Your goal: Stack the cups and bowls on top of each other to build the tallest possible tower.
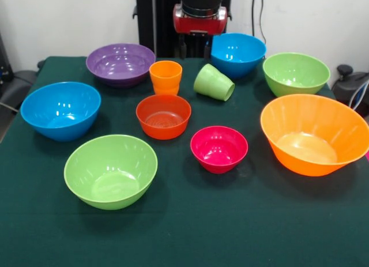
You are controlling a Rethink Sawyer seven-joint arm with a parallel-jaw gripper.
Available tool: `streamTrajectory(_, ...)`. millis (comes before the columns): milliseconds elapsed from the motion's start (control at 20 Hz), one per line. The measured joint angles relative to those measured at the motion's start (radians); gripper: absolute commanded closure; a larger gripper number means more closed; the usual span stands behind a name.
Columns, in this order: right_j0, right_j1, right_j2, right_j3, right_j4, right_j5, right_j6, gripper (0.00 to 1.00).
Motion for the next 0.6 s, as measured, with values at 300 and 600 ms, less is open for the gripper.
streamTrajectory(300,0.002,0.036,0.000,0.000,-0.003,-0.045,0.000,0.00)
streamTrajectory(600,0.002,0.041,-0.010,0.000,-0.025,-0.049,0.000,0.00)
